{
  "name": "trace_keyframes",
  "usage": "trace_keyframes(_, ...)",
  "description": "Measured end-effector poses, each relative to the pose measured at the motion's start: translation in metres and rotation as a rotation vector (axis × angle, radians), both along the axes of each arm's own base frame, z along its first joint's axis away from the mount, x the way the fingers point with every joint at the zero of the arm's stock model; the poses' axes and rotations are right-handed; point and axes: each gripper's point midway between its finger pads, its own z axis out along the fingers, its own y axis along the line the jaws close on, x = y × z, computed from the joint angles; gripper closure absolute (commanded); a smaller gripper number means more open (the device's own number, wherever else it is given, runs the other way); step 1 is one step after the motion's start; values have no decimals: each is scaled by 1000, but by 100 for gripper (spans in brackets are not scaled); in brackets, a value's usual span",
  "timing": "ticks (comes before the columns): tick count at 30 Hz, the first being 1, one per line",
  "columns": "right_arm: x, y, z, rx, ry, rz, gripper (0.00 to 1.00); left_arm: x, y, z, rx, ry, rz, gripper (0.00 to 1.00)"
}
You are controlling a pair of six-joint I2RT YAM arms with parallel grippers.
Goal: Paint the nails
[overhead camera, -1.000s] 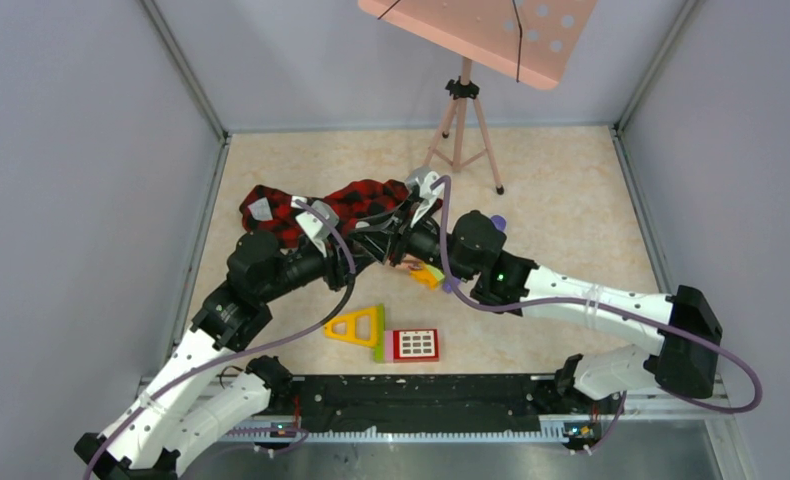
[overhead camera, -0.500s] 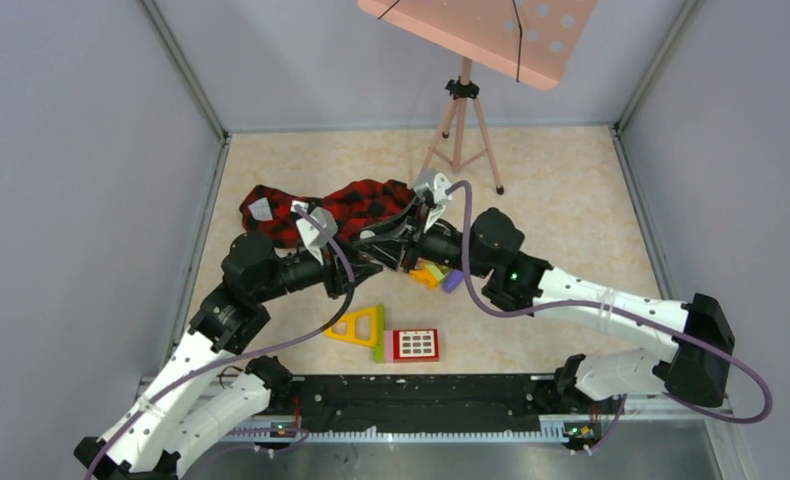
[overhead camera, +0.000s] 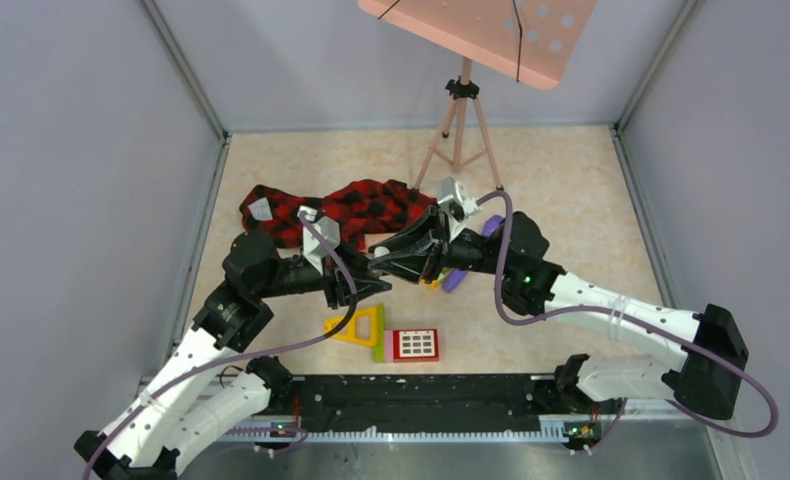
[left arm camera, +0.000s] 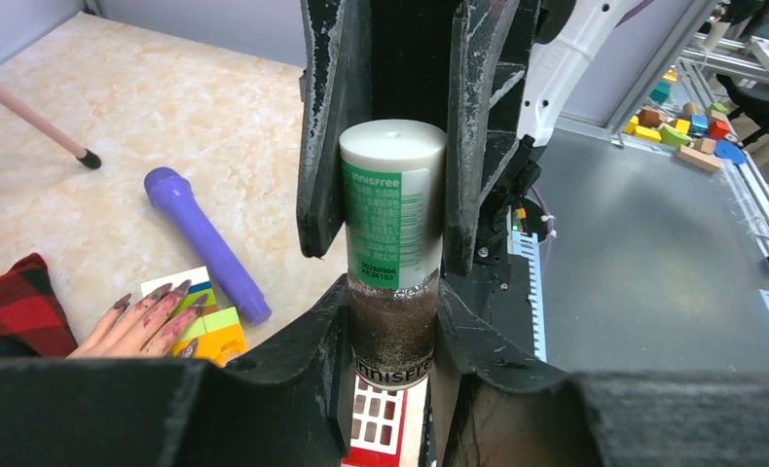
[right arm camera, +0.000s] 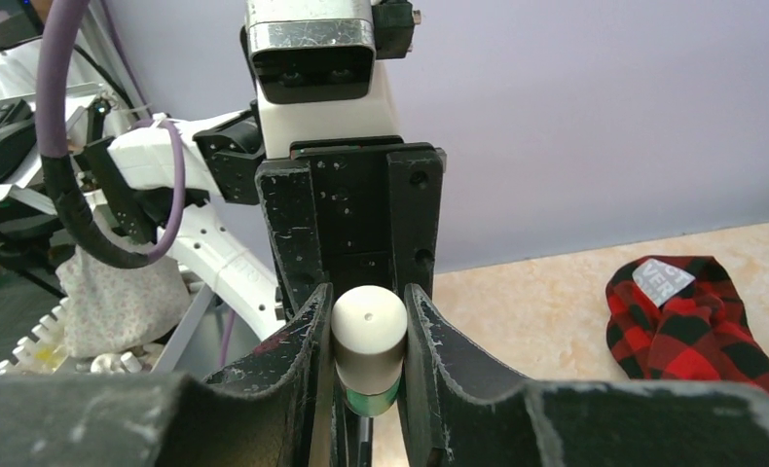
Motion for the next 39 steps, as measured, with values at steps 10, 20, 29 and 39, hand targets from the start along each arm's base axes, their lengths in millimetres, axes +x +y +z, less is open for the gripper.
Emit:
trace_keyframes(10,-12,-5,1,23,-33,74,100,-11,-4,1,-5,8,-82,100)
trace_keyframes(20,-13,-10,8,41,-59,61,20,-4,-2,1,-8,7,-37,100)
trace_keyframes(29,33,-19,14,68,75,-206,26,29,13,2,0,-20,204,100)
trace_keyframes(39,55,4,-10,-3,199,-360,40,58,30,-11,48,4,403,100)
